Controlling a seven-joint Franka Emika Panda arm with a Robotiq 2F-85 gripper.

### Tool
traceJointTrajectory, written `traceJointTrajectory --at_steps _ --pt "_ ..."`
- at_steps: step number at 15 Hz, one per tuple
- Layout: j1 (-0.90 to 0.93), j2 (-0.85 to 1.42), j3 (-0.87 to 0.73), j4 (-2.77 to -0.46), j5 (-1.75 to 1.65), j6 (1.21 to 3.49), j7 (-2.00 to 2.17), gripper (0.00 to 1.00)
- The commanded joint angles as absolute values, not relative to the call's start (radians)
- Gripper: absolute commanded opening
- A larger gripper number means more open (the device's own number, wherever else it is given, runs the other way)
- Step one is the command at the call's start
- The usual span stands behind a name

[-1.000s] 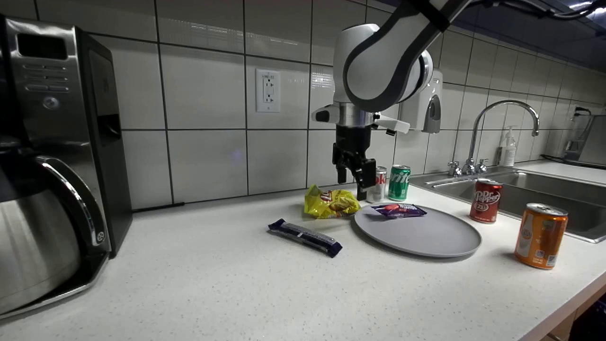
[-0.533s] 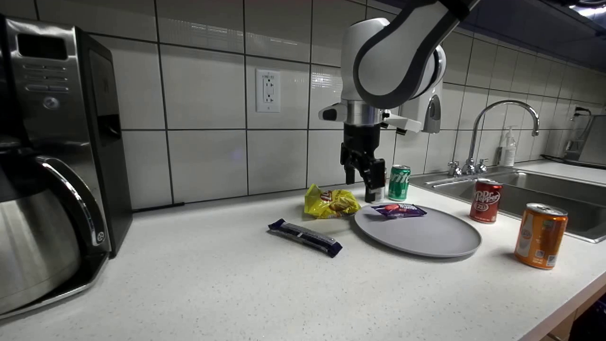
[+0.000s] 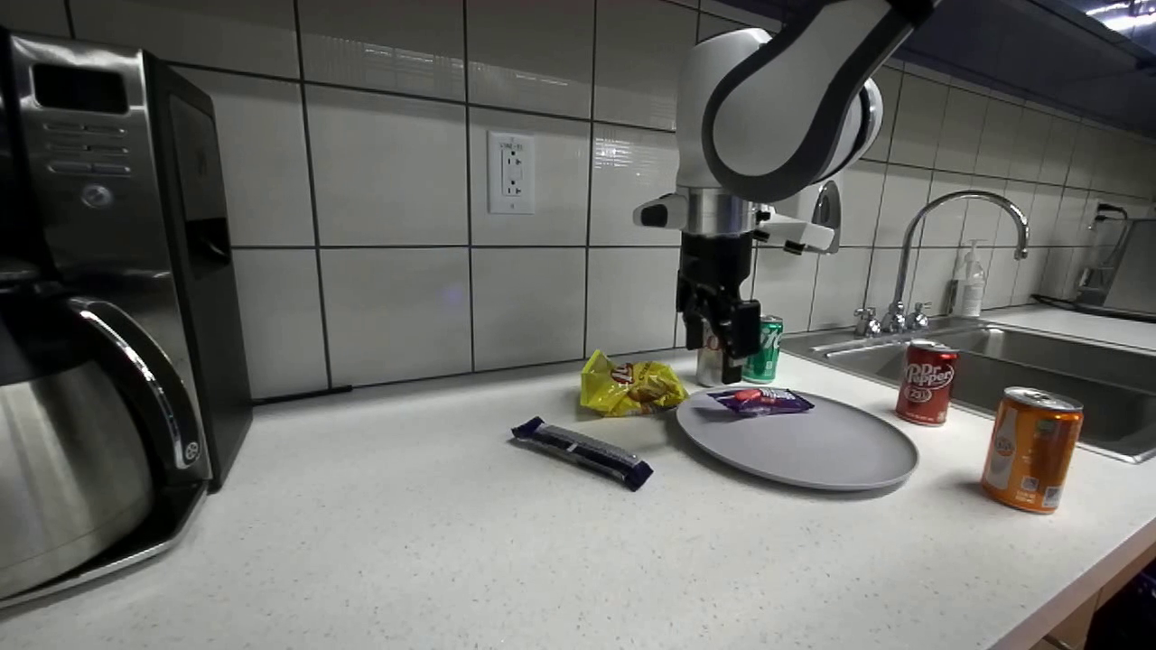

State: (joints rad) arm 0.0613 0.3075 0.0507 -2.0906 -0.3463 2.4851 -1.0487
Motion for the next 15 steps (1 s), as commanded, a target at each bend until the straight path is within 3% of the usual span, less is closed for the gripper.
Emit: traceJointTrajectory --at_steps 1,15 --pt "0.035 0.266 0.05 -2.133 -0.356 2.506 -1.039 1.0" --pt "-0.04 0.308 0.038 -2.095 -0.326 2.5 -1.107 1.0"
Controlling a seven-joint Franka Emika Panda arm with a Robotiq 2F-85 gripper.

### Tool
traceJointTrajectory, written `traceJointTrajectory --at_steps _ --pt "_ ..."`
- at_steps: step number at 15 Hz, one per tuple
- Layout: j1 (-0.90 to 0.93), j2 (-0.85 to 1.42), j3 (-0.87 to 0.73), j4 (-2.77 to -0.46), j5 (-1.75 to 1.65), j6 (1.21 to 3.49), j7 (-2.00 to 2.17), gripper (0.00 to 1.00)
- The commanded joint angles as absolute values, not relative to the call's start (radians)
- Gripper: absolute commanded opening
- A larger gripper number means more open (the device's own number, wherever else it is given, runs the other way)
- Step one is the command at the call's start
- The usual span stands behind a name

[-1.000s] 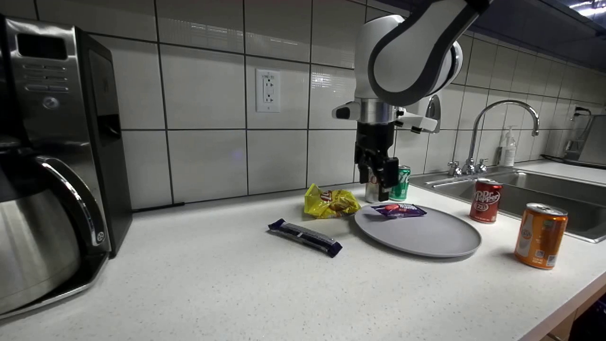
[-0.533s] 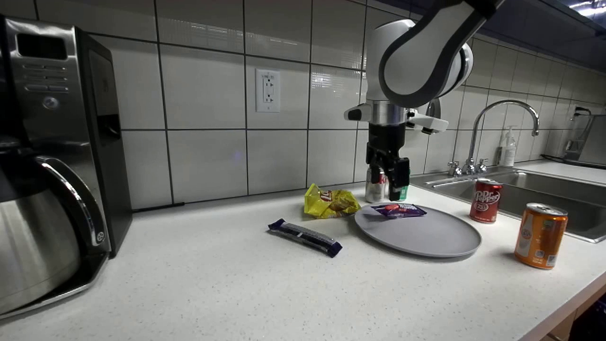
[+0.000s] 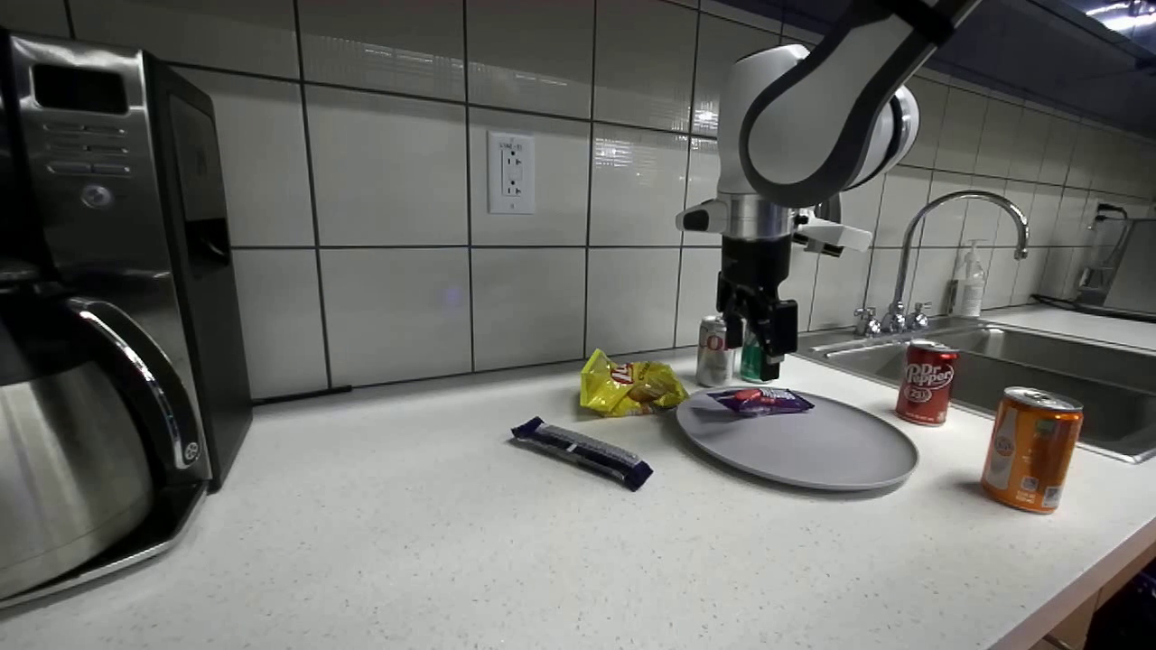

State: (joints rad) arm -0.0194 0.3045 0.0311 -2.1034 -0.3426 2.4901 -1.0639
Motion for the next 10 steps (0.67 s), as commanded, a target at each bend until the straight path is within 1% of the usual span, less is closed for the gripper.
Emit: traceJointTrajectory --at_steps 1,10 --pt "-0.043 0.312 0.038 -2.092 -0.323 2.498 -1.112 1.0" --pt "-0.062 0.345 0.037 -2.073 -0.317 2.496 -1.129 1.0"
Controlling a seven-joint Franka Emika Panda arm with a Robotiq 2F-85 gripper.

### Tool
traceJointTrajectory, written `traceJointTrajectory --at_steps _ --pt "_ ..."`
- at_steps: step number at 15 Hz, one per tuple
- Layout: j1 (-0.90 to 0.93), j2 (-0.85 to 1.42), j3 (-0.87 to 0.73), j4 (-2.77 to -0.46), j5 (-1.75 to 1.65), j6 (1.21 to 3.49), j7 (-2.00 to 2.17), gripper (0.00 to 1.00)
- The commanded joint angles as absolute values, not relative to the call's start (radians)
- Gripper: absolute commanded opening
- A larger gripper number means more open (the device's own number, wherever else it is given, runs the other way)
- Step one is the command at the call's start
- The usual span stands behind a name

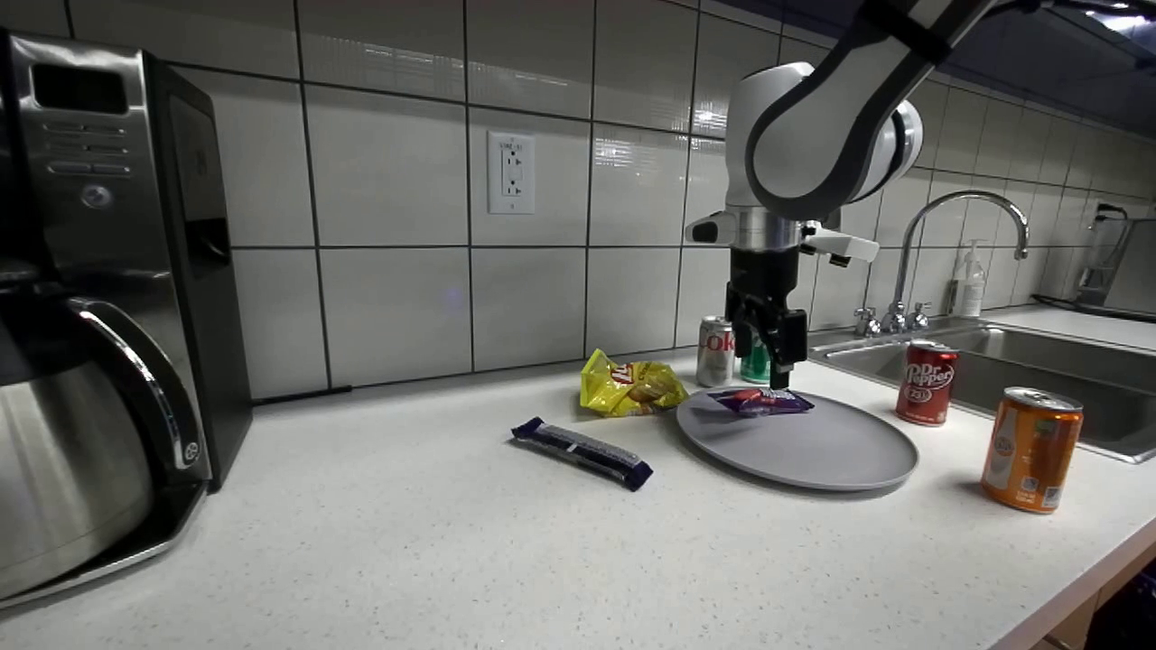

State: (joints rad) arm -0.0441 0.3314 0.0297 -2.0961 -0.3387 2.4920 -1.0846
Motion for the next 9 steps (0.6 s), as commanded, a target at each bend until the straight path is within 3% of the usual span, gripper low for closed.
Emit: traceJointTrajectory --at_steps 1,9 --pt "-0.064 0.351 0.04 -2.068 -0.312 2.492 -1.136 1.0" --pt "-0.074 0.388 0.046 -2.033 -0.269 2.485 -1.179 1.0"
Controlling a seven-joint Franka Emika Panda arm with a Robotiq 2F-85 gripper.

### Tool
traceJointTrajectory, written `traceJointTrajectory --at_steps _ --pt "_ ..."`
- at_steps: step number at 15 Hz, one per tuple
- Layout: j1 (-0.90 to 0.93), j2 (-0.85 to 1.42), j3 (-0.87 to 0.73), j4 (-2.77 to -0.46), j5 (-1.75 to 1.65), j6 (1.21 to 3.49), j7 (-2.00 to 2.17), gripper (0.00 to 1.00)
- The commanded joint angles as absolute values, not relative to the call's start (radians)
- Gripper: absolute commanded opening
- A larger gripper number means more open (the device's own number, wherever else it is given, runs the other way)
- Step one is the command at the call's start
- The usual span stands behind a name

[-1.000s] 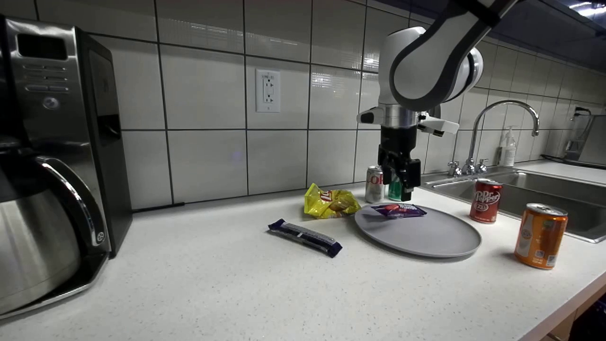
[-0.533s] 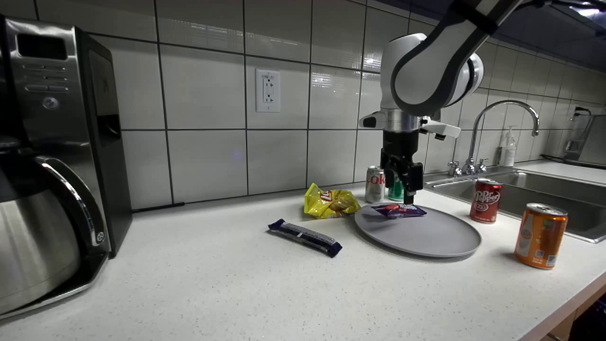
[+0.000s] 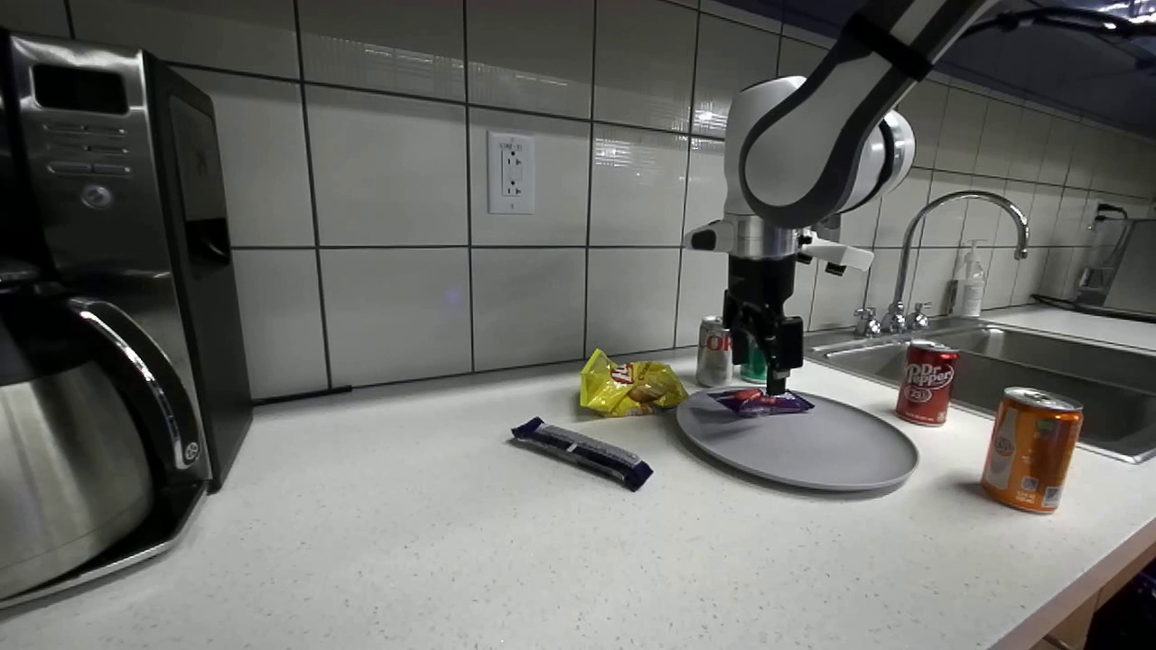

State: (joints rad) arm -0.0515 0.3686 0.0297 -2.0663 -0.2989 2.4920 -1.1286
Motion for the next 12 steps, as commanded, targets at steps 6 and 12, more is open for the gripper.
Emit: traceJointTrajectory --at_steps 6,12 --pt "-0.076 0.421 0.047 -2.005 -0.251 2.472 -1.198 1.0" --pt "-0.076 0.455 0.048 -1.98 -0.247 2.458 -1.199 1.0"
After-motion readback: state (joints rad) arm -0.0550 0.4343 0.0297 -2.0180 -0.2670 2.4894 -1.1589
